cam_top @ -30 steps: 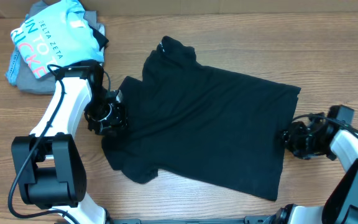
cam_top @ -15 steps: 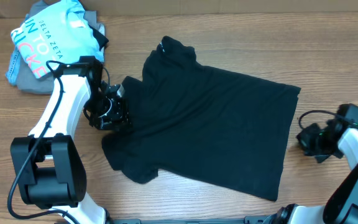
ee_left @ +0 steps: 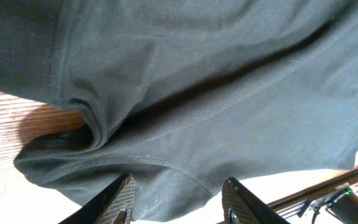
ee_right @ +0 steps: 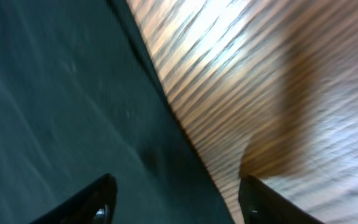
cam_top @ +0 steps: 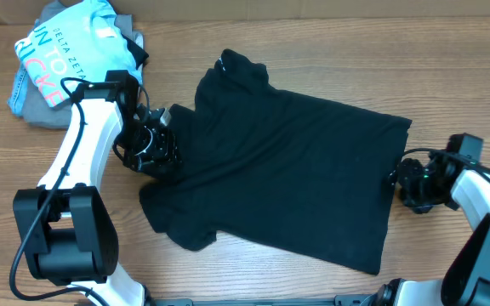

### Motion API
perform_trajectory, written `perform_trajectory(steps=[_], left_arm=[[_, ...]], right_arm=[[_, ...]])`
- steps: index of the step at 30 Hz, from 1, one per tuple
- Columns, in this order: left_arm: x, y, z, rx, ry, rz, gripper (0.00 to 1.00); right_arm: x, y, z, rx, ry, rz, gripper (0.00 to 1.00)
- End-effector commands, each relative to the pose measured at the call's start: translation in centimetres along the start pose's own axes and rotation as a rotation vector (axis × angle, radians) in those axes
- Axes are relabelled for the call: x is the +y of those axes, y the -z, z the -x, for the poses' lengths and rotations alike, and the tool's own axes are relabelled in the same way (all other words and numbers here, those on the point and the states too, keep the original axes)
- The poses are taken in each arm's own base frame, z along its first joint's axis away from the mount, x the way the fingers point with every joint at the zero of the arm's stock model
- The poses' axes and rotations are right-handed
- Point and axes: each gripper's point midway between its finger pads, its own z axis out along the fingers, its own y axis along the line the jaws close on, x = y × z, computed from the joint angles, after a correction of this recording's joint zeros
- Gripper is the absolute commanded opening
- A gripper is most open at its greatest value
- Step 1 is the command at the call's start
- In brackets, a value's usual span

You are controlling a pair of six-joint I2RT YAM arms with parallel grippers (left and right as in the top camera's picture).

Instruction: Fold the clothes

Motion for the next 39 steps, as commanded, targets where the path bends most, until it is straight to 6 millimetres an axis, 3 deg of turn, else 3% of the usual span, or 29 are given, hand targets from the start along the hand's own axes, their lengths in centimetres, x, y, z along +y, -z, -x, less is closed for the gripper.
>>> perform_trajectory(steps=[1,4,7,8,11,15,18,19,20,24,31,39], left_arm=[[-1.1,0.4,0.5,-0.014,-0.035,-0.039,0.49],[-1.5,0.7,0.6,-0.019,-0.037,-0.061,0.49],[-1.8,1.3,0.9,-0.028,-0.041,-0.061,0.49],[-1.9,1.5,1.0,-0.033,-0.043,-0.061,0.49],[-2.3,2.6,1.6,-0.059,-0.055,-0.061,0.49],[-3.1,4.2,3.1,-0.126,-0.086,-0.061,0.50],[-3.8,4.4,4.6,-0.185,-0.128,-0.062,0.51],[-4.1,4.4,5.0,-0.203,-0.145,-0.061,0.52],[-4.4,4.3,5.5,-0.222,-0.164,-0.060,0.53],[-6.6,3.8,7.6,-0.306,-0.263,-0.038,0.59],[-9.1,0.7,11.8,-0.420,-0.409,0.147,0.73],[-9.2,-5.1,17.1,-0.492,-0.387,0.161,0.79]], right_arm=[[-0.8,-1.9,-1.5,0.055,-0.014,-0.042,0.57],[-0.9,-3.0,-2.2,0.094,-0.010,-0.046,0.42],[-0.3,-3.0,-2.1,0.100,-0.007,-0.016,0.09],[-0.1,-2.9,-1.9,0.095,-0.001,-0.012,0.04],[-0.5,-1.4,-0.2,0.057,0.000,-0.064,0.04],[-3.7,2.4,3.4,-0.064,-0.121,-0.273,0.04],[-4.8,4.8,5.5,-0.125,-0.194,-0.329,0.04],[-4.9,5.2,5.8,-0.131,-0.210,-0.327,0.07],[-4.9,5.5,6.0,-0.133,-0.222,-0.321,0.27],[-5.1,5.8,6.1,-0.128,-0.237,-0.314,0.57],[-4.4,5.5,5.3,-0.085,-0.230,-0.275,0.63],[0.3,4.8,3.8,0.036,-0.023,-0.006,0.63]])
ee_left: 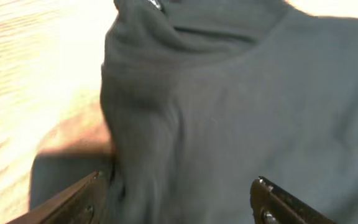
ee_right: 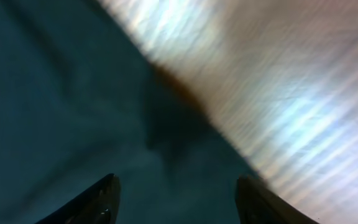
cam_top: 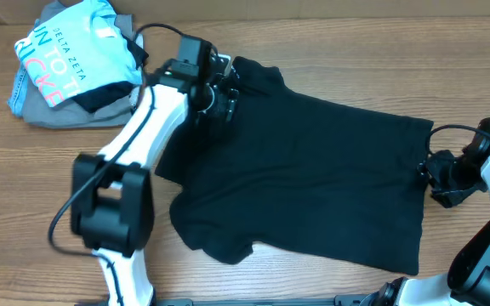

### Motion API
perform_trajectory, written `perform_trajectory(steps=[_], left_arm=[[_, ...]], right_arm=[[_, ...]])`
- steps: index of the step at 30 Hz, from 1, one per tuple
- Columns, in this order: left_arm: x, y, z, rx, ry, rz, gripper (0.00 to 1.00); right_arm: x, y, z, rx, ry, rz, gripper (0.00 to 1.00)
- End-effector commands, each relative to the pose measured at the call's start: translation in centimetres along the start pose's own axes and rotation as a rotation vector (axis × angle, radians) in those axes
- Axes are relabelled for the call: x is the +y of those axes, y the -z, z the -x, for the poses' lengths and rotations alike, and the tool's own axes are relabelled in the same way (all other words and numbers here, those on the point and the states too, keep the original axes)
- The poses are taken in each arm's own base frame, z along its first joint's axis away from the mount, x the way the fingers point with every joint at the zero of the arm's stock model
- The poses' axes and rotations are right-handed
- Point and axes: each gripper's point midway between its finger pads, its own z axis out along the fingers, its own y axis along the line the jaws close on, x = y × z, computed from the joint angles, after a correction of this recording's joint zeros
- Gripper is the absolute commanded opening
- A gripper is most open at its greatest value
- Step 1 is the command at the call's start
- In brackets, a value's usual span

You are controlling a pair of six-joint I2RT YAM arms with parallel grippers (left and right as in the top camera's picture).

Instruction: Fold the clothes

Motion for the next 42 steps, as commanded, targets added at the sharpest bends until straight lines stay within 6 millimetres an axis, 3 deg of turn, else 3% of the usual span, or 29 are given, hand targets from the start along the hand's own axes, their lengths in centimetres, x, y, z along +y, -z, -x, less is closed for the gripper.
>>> perform_trajectory(steps=[1,5,9,10,11,13,14,22,24,25,26,27,30,37,42], left_arm=[[1.7,-2.9,0.0,0.000,0.057,0.046,0.83],[2.3,-5.6,-0.2,-0.008,0.062,0.039,0.91],[1.7,-7.7,-0.1,-0.022,0.058,-0.024,0.88],[1.3,-8.1,0.0,-0.033,0.055,-0.051,0.82],[1.0,-8.5,0.3,-0.046,0.052,-0.072,0.67],[1.3,-8.7,1.1,-0.083,0.064,-0.066,0.34],[1.9,-8.7,2.0,-0.118,0.090,-0.037,0.06],[6.8,-5.9,7.9,-0.351,0.382,-0.040,0.04],[7.4,-4.8,9.4,-0.391,0.393,-0.103,0.13],[7.6,-4.3,9.9,-0.403,0.391,-0.126,0.29],[7.9,-3.7,10.4,-0.416,0.390,-0.146,0.59],[8.2,-3.1,10.9,-0.426,0.389,-0.165,0.76],[8.5,-1.7,11.7,-0.429,0.362,-0.221,0.98],[8.2,2.5,11.1,-0.347,0.297,-0.331,1.00],[7.7,7.2,9.0,-0.272,0.212,-0.276,1.00]], right_arm=[[2.8,0.6,-0.9,0.051,0.141,0.155,0.63],[2.9,0.7,-2.1,0.099,0.186,0.175,0.64],[3.0,0.8,-2.7,0.122,0.193,0.190,0.64],[3.0,0.8,-2.7,0.125,0.192,0.192,0.64],[3.1,0.8,-2.8,0.129,0.191,0.194,0.64],[3.0,0.8,-3.0,0.136,0.188,0.192,0.64],[2.9,0.8,-3.2,0.144,0.186,0.189,0.64],[2.7,0.9,-3.8,0.167,0.187,0.181,0.64],[2.7,0.9,-3.8,0.167,0.187,0.181,0.64],[2.7,0.9,-3.8,0.167,0.187,0.181,0.64],[2.7,0.8,-3.7,0.166,0.187,0.181,0.65],[2.6,0.8,-3.7,0.165,0.187,0.179,0.66],[2.3,0.7,-3.5,0.156,0.188,0.157,0.72],[-2.2,-0.2,-2.1,0.071,0.033,-0.104,0.83],[-2.5,-1.7,-2.1,0.055,0.028,-0.090,0.73]])
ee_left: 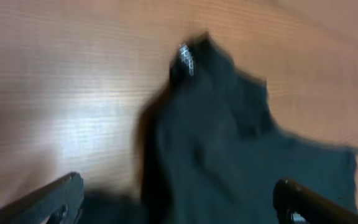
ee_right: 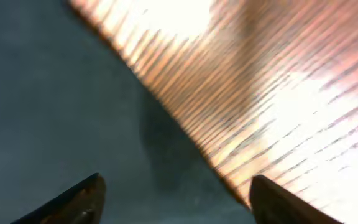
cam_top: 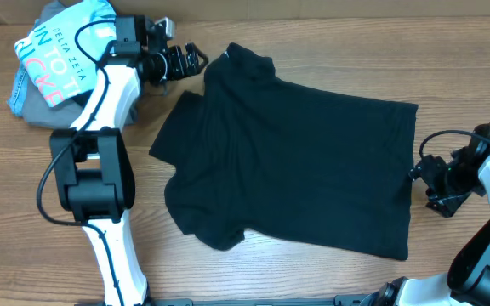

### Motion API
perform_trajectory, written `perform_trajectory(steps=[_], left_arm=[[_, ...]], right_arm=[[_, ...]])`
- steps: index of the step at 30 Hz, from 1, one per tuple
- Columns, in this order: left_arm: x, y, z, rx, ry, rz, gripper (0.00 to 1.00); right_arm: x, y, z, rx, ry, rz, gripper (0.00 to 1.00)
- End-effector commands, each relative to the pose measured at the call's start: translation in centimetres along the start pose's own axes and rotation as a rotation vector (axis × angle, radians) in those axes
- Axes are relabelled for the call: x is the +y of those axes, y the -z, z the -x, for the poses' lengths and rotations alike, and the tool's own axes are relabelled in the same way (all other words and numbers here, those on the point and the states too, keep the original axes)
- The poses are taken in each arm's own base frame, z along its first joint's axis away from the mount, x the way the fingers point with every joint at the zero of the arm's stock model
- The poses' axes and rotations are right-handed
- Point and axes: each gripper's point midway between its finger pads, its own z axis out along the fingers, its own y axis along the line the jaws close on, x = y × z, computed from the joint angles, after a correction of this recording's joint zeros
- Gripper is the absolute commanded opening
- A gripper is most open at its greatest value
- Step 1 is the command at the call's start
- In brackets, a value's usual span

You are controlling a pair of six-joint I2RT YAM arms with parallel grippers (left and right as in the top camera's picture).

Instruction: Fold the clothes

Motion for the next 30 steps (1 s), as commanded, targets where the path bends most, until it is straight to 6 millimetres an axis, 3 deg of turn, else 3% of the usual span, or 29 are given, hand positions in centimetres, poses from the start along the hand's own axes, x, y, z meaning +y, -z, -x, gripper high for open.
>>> perform_trajectory(steps=[1,5,8,12,13,17,23,28,29,30], left_arm=[[-4.3,6.6,2.2,-0.067,-0.203,-0.020,1.00],[-4.6,10.9,0.4,-0.021,-0.233,0.117,1.00],[-4.8,13.8,-1.0,0.008,-0.229,0.196,1.00],[-4.8,16.1,-4.1,0.104,-0.191,0.249,1.00],[-4.6,16.4,-5.1,0.139,-0.174,0.264,1.00],[-3.4,17.4,-8.9,0.288,-0.106,0.321,1.00],[-2.1,19.1,-12.2,0.427,-0.050,0.413,1.00],[-0.9,18.8,-13.6,0.471,-0.010,0.453,1.00],[-0.5,18.3,-13.8,0.472,-0.010,0.454,1.00],[-0.2,17.8,-14.0,0.473,-0.012,0.453,1.00]], right_arm=[[-0.9,-1.2,-0.6,0.006,-0.042,-0.027,0.69],[-1.0,-2.9,-2.4,0.052,-0.085,0.003,0.65],[-1.1,-4.0,-3.4,0.075,-0.102,0.024,0.51],[-2.4,-4.8,-4.1,0.079,-0.152,-0.022,0.10],[-3.1,-4.7,-4.0,0.070,-0.191,-0.055,0.04],[-5.3,-3.3,-2.3,0.032,-0.306,-0.093,0.04],[-4.6,-0.7,-0.4,0.034,-0.328,0.003,0.04],[-4.2,0.6,1.1,0.003,-0.340,0.042,0.05],[-3.8,0.7,1.1,0.006,-0.339,0.061,0.14],[-3.7,0.7,1.1,0.009,-0.339,0.068,0.30]])
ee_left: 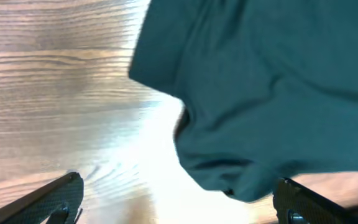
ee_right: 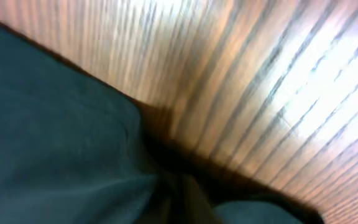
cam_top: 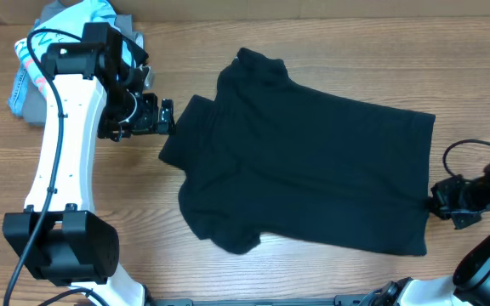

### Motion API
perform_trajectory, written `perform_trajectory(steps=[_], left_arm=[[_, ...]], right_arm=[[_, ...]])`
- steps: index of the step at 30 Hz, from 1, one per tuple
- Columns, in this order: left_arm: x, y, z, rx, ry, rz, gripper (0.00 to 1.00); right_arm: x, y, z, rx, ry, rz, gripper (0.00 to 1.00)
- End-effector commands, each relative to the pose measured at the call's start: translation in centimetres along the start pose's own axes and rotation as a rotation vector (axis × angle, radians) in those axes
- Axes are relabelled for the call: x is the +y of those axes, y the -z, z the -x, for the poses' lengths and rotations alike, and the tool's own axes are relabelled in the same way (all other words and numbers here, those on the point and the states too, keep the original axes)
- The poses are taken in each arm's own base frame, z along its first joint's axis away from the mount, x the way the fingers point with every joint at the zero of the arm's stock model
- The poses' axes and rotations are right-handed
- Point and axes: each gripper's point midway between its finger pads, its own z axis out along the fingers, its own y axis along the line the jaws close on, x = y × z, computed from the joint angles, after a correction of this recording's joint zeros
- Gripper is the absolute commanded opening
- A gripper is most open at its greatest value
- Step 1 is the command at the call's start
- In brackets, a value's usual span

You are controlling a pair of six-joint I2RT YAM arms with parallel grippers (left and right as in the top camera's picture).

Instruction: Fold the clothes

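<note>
A black T-shirt [cam_top: 313, 161] lies spread flat on the wooden table [cam_top: 75, 246], collar at the far side. My left gripper [cam_top: 162, 117] stands open just left of the shirt's left sleeve [cam_top: 185, 127]. In the left wrist view that sleeve [ee_left: 260, 93] lies ahead of the wide-apart fingers [ee_left: 58, 198], with bare wood between them. My right gripper [cam_top: 439, 202] is at the shirt's near right hem corner. In the right wrist view dark cloth [ee_right: 61, 143] bunches into the shut jaws.
A pile of other clothes [cam_top: 24, 76], light blue print on grey, lies at the far left corner, partly behind my left arm [cam_top: 58, 127]. Cables loop from both arms. The right arm sits near the table's right edge.
My left gripper has moved from beside the clothes pile near the collar to a spot beside the left sleeve, still open. My right gripper, open at the right hem before, is now shut on its corner.
First my left gripper was open over the left sleeve and the right one open at the right hem. Then the left was at the collar and the shirt lay further right. Later the left was off the shirt by the pile; now it is by the sleeve.
</note>
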Motion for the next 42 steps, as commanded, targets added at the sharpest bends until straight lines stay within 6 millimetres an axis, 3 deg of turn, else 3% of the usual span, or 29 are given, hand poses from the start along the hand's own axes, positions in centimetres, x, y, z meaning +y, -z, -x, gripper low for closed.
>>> perform_trajectory(steps=[1,3,4,5,9,13,16,23,28,29,31,37,42], left_arm=[[1.0,-2.4,-0.4,0.030,0.014,0.030,1.00],[1.2,-4.3,-0.2,0.023,0.025,0.030,1.00],[1.3,-5.6,-0.2,0.018,0.032,0.029,1.00],[1.4,-6.8,-0.1,0.010,0.043,0.026,1.00],[1.7,-11.2,0.6,-0.058,0.070,0.017,1.00],[1.2,-13.5,1.5,-0.130,0.053,-0.009,0.99],[0.9,-14.8,1.7,-0.161,0.031,-0.013,0.91],[1.4,-18.0,0.5,-0.117,0.021,0.019,0.58],[1.9,-20.4,-0.5,-0.048,0.033,0.026,0.49],[2.0,-20.7,-0.7,-0.036,0.035,0.027,0.35],[2.3,-21.0,-1.0,-0.021,0.041,0.036,0.06],[7.2,-18.7,-1.2,0.000,0.221,0.205,0.04],[9.3,-15.8,-0.5,-0.003,0.290,0.219,0.04]], right_arm=[[0.8,0.6,0.5,-0.005,0.004,0.038,0.34],[0.7,0.6,0.5,-0.002,0.003,0.037,0.40],[0.7,0.6,0.5,-0.002,0.003,0.037,0.52],[0.7,0.6,0.5,-0.002,0.004,0.037,0.56],[0.8,0.6,0.2,0.012,0.028,0.045,0.59],[0.9,0.6,0.0,0.021,0.048,0.051,0.60],[0.8,0.6,-0.2,0.025,0.052,0.048,0.60],[0.8,0.6,-0.2,0.027,0.070,0.047,0.60],[0.8,0.6,-0.2,0.026,0.071,0.048,0.60],[0.8,0.6,-0.2,0.026,0.070,0.048,0.60],[0.8,0.6,-0.2,0.026,0.071,0.048,0.60],[0.6,0.0,-0.4,0.028,0.071,0.047,0.50],[0.5,-0.2,-0.6,0.035,0.070,0.051,0.46]])
